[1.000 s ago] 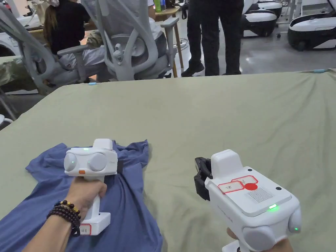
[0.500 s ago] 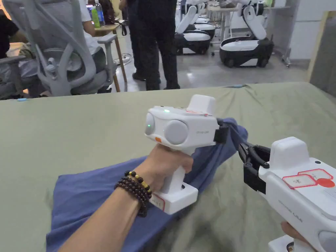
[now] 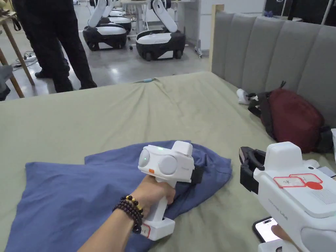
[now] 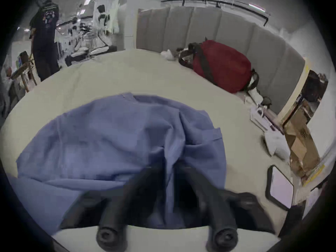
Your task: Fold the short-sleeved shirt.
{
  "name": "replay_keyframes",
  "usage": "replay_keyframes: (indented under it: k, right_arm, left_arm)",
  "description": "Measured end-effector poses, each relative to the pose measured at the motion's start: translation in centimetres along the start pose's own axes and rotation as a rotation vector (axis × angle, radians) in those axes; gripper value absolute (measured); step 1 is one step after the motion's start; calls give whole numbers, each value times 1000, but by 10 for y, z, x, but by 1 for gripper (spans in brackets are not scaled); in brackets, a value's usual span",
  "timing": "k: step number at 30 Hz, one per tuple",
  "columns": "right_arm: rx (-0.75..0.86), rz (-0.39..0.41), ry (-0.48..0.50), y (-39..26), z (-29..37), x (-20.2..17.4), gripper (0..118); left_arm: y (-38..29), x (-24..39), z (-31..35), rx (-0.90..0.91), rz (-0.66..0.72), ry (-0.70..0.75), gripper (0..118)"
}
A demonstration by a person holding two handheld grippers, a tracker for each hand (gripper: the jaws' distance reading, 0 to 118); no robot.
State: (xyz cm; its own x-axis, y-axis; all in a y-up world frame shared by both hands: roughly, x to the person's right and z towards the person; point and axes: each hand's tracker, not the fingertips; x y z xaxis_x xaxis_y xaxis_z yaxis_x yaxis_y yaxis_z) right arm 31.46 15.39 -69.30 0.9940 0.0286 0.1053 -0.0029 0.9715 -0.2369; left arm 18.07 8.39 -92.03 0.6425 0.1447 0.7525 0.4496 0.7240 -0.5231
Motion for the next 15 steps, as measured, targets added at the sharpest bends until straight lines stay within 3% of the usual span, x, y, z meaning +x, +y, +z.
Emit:
replay_keyframes:
  k: [1, 3, 6, 11, 13, 14, 15]
  right_arm:
    - [-2, 1, 5, 1, -1, -3, 3]
    - [-5, 1, 27, 5, -7, -12, 3]
    - [-5, 12, 57, 10, -18, -32, 3]
    - [-12, 48, 99, 15, -46, -70, 3]
    - [-19, 49, 123, 18, -48, -83, 3]
    - [-19, 47, 134, 18, -47, -88, 3]
    - [-18, 46, 146, 17, -48, -93, 3]
  left_arm:
    - [7, -4, 10, 50, -26, 57, 118]
    - [6, -10, 52, 221, -13, 127, 100]
    - [2, -37, 117, 324, 106, 179, 115]
    - [-58, -74, 229, 407, 220, 411, 115]
    - [-91, -85, 270, 429, 263, 525, 93]
    - [-101, -91, 283, 433, 276, 547, 72]
    - [-113, -100, 299, 431, 292, 541, 28]
